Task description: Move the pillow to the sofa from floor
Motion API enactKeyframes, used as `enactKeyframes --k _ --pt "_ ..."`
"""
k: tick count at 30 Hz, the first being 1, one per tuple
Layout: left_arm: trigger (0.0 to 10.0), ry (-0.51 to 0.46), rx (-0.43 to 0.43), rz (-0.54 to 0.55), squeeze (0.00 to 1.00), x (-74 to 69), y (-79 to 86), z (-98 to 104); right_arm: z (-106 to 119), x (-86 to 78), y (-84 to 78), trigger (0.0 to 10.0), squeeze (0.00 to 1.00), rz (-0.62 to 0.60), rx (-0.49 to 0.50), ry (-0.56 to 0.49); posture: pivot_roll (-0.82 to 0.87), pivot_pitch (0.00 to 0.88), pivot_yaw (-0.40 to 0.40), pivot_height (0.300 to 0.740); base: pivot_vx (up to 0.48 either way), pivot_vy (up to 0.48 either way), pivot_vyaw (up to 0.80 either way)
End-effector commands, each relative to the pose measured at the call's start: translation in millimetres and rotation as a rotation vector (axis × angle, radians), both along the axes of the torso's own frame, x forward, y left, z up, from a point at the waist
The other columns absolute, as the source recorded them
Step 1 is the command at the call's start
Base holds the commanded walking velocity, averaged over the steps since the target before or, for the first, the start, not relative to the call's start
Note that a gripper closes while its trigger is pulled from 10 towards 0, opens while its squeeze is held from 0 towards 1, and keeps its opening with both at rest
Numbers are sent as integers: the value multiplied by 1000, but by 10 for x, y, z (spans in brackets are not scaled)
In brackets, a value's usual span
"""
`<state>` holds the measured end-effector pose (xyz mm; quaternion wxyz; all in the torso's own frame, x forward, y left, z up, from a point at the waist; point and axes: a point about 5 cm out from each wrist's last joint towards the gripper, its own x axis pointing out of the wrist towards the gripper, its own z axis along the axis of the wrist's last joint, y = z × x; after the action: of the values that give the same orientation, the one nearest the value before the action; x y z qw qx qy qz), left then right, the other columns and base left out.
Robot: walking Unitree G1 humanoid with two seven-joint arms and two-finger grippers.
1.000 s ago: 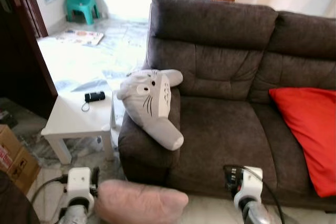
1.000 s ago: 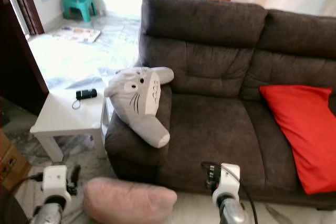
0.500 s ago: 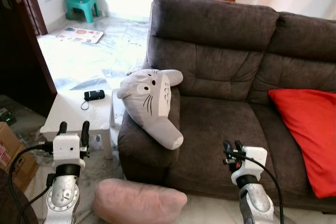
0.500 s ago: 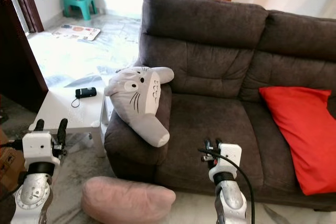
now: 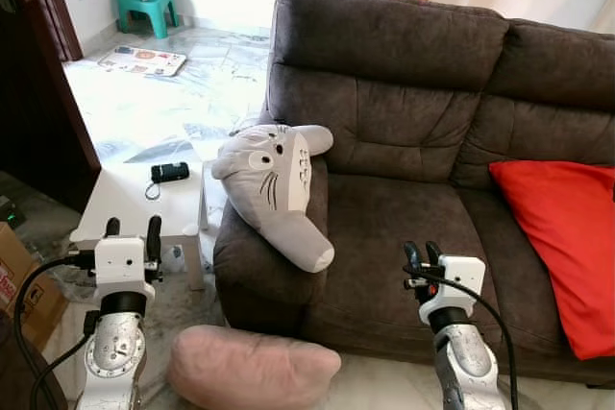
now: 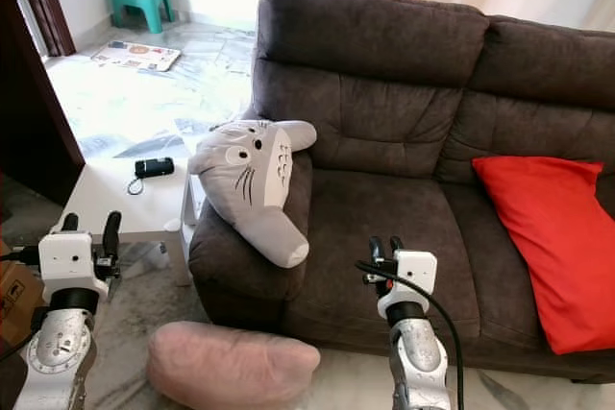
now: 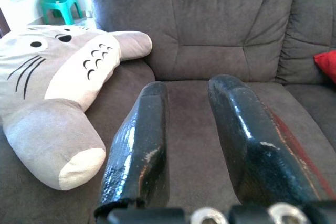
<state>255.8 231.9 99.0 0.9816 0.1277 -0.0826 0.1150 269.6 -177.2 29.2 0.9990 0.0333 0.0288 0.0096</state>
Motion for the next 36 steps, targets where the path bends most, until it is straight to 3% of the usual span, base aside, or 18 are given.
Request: enactKeyframes --k 1,14,26,36 --pt "10000 -11 -9 -15 0 7 -28 44 32 10 -54 10000 0 -8 -16 -4 187 42 -138 740 0 0 0" --pt "10000 -4 -29 -31 0 20 -58 72 29 13 -43 10000 0 3 -13 13 188 49 -141 740 0 0 0" --pt "10000 12 -32 -48 0 59 -51 110 51 41 -34 10000 0 26 -8 16 194 54 -143 670 0 0 0" --pt "10000 67 -9 -171 0 191 -187 136 52 91 16 10000 0 -22 18 8 205 36 -95 661 0 0 0"
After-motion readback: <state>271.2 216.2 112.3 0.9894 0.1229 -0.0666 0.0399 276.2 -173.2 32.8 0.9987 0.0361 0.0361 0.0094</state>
